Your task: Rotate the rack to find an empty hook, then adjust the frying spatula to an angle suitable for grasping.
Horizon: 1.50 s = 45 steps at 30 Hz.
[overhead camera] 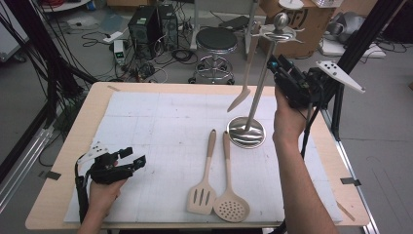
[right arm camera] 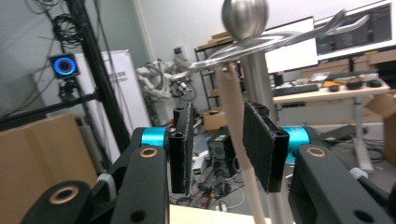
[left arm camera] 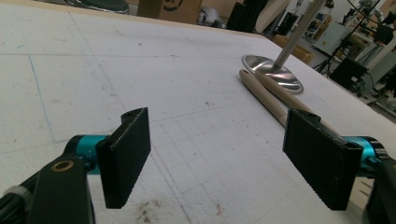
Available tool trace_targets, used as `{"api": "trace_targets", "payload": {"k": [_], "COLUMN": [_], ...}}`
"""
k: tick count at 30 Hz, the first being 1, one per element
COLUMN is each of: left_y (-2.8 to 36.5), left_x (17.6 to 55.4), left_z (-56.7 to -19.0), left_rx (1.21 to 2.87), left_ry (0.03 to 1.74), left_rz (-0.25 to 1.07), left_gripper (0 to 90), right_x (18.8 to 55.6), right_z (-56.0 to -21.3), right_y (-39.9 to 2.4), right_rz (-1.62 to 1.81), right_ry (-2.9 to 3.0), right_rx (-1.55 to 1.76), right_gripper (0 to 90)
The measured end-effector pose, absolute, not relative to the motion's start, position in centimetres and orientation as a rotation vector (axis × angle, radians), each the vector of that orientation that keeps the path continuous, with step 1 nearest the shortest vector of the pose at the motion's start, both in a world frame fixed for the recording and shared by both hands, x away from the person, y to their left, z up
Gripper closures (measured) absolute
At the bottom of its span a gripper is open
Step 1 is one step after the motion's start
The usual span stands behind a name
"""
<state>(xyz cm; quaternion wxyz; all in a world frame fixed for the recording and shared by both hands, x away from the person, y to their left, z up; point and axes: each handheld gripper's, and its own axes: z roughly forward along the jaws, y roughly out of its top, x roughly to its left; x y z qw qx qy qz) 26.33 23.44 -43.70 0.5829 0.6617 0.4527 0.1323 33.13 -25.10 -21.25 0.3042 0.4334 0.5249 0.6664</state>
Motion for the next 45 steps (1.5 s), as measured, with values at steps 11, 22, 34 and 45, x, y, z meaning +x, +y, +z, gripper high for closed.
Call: {"api": "trace_targets", "payload": {"k": [11,22,34,45], "left_y": [23.3,23.0,23.0,22.9], "left_x": [26.4,26.7,26.7,26.7], "left_z": [-43.7,-43.8,-43.7,-43.7], "left_rx": [1.543,1.555,1.554,1.554], "left_ry": [1.054,1.048,1.047,1.046], "left_rz": [0.305,0.299,0.301,0.298], "left_gripper": [23.9,23.9,23.9,23.9], "right_x": [32.8,32.5,32.3,31.9], "right_z": [-22.4,-23.9,-25.9,-27.4], "right_y": [-25.0,-25.2,-24.3,-23.6], "right_rz": [1.794,1.774,1.785,1.793], "right_ry": [1.423,1.451,1.513,1.565], "right_rx": [1.188,1.215,1.256,1.281], "right_gripper": [52.8,52.3,50.6,49.3]}}
